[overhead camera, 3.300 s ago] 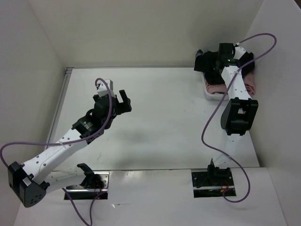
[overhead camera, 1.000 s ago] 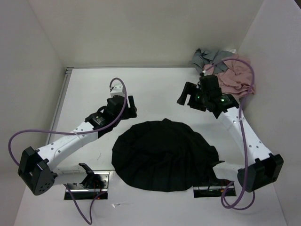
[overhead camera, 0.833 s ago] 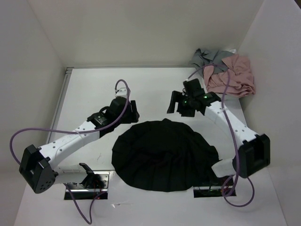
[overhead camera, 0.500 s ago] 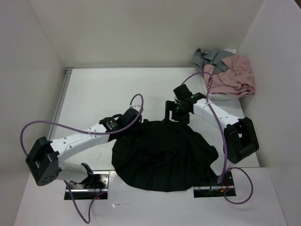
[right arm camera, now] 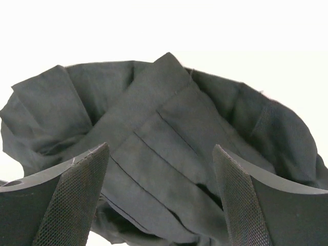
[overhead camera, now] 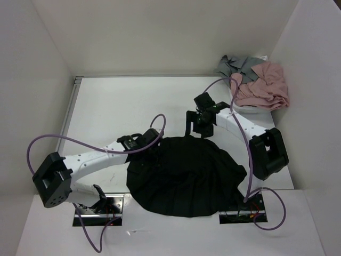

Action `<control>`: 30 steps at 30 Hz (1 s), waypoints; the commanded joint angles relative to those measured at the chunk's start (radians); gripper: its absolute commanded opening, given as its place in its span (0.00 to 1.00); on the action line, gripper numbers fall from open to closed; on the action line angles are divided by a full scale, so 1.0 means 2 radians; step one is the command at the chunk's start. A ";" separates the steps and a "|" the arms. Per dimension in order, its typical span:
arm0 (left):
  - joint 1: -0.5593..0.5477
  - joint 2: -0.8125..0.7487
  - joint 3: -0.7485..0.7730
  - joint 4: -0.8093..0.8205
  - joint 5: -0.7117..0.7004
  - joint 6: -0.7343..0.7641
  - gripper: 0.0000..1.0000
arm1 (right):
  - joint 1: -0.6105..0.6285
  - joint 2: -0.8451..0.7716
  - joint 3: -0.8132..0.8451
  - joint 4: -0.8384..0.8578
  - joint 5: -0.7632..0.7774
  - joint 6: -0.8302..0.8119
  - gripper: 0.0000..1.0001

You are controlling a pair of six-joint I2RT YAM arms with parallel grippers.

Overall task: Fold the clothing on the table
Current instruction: Move the skirt to the center of the board

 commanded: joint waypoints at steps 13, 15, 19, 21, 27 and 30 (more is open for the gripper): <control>-0.024 0.001 -0.008 0.025 0.011 -0.021 0.00 | 0.008 0.103 0.034 0.029 0.045 -0.023 0.75; -0.024 0.001 -0.008 0.030 0.011 -0.021 0.00 | 0.008 0.108 0.030 0.029 0.045 -0.028 0.66; -0.024 0.011 -0.008 0.030 0.011 -0.021 0.00 | 0.013 0.113 0.024 0.029 0.024 -0.033 0.30; -0.024 0.017 -0.008 0.035 0.005 -0.021 0.00 | 0.019 0.105 0.024 0.023 0.011 -0.038 0.00; -0.024 0.049 0.041 0.035 -0.056 -0.016 0.00 | 0.035 0.016 0.028 -0.019 0.051 -0.026 0.00; -0.019 0.054 0.106 0.035 -0.089 0.004 0.00 | 0.035 -0.044 0.085 -0.062 0.092 -0.022 0.00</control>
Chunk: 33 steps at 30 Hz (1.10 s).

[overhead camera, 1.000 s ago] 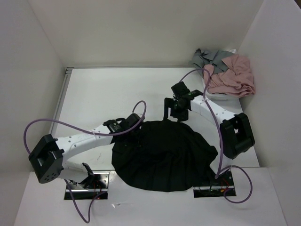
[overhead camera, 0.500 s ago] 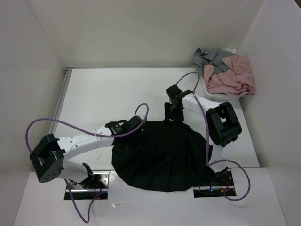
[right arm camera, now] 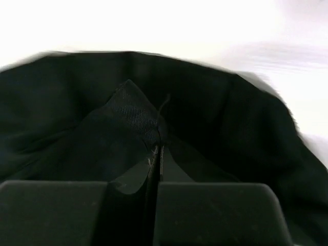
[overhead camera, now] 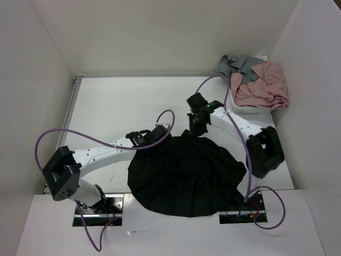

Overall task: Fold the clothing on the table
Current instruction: Move the skirt to the center of the board

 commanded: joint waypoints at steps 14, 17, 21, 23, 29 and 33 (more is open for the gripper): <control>0.206 0.030 0.405 -0.014 -0.113 0.175 0.00 | -0.122 -0.094 0.370 -0.085 0.035 -0.005 0.00; 0.243 0.030 0.427 -0.025 -0.125 0.190 0.00 | -0.152 -0.084 0.391 -0.080 0.013 -0.005 0.00; 0.263 0.001 0.371 -0.011 -0.100 0.186 0.00 | -0.169 -0.093 0.355 -0.061 -0.003 -0.005 0.00; 0.263 -0.024 0.329 0.009 -0.083 0.179 0.00 | -0.169 -0.105 0.334 -0.056 -0.003 -0.005 0.00; 0.268 -0.013 0.270 0.030 -0.063 0.173 0.00 | -0.169 -0.107 0.273 -0.038 -0.003 -0.005 0.00; 0.268 -0.019 0.274 0.017 -0.041 0.182 0.00 | -0.169 -0.110 0.273 -0.045 -0.003 -0.005 0.00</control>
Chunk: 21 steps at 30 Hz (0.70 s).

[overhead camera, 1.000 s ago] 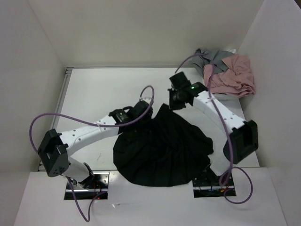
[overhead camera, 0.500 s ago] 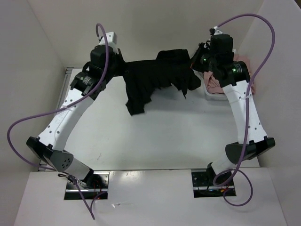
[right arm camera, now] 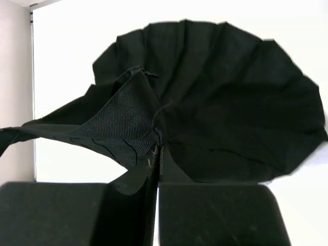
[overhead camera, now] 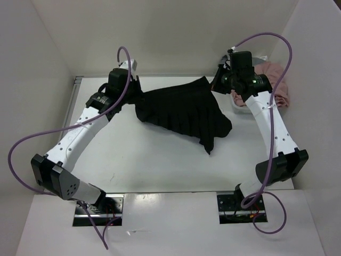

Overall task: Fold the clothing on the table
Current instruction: Move the skirt to the center of the board

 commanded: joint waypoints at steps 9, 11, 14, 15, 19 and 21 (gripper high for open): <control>-0.029 -0.181 -0.183 -0.048 0.058 -0.061 0.62 | -0.018 -0.137 -0.282 0.001 -0.011 -0.003 0.00; -0.033 -0.221 -0.226 -0.064 0.064 -0.084 0.86 | -0.013 -0.163 -0.310 -0.021 -0.036 0.001 0.00; -0.033 -0.247 -0.237 -0.083 0.073 -0.094 1.00 | -0.003 -0.183 -0.324 -0.076 -0.055 0.001 0.00; -0.033 -0.259 -0.237 -0.088 0.073 -0.094 1.00 | -0.003 -0.194 -0.324 -0.093 -0.062 0.001 0.00; -0.033 -0.265 -0.249 -0.088 0.100 -0.103 1.00 | 0.037 -0.206 -0.383 -0.148 -0.083 0.021 0.10; -0.038 -0.259 -0.262 -0.078 0.105 -0.109 1.00 | 0.069 -0.222 -0.430 -0.136 -0.108 0.034 0.32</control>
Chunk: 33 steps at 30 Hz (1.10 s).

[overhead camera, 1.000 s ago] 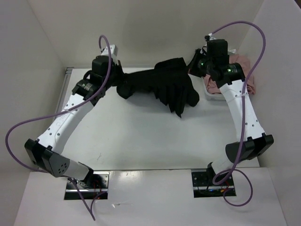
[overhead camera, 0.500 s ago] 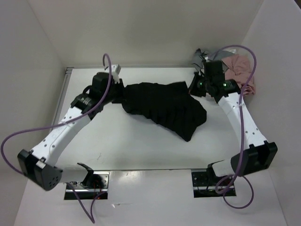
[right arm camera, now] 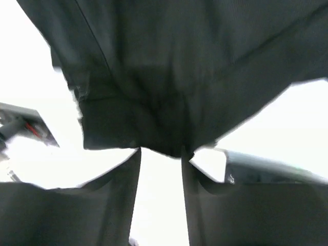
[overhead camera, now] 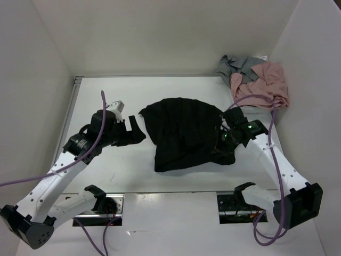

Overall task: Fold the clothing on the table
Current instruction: Move the skirt to the center of the board, then flatten the skirt out

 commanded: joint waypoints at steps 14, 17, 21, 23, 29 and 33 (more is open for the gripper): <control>-0.172 0.154 -0.020 0.053 -0.059 -0.015 0.81 | 0.072 0.003 -0.048 0.110 0.013 0.112 0.71; -0.205 0.167 -0.024 0.038 -0.098 -0.028 0.71 | 0.094 0.014 -0.054 0.127 0.029 0.122 0.71; -0.238 0.190 -0.038 0.031 -0.130 -0.054 0.69 | 0.117 0.025 -0.054 0.127 0.041 0.142 0.71; -0.256 0.216 -0.043 0.031 -0.154 -0.065 0.69 | 0.125 0.025 -0.059 0.123 0.057 0.154 0.71; -0.288 0.290 -0.013 0.031 -0.210 -0.058 0.80 | 0.132 0.008 -0.058 0.117 0.106 0.182 0.71; -0.292 0.301 -0.008 0.031 -0.258 -0.058 0.86 | 0.132 -0.010 -0.045 0.117 0.122 0.193 0.71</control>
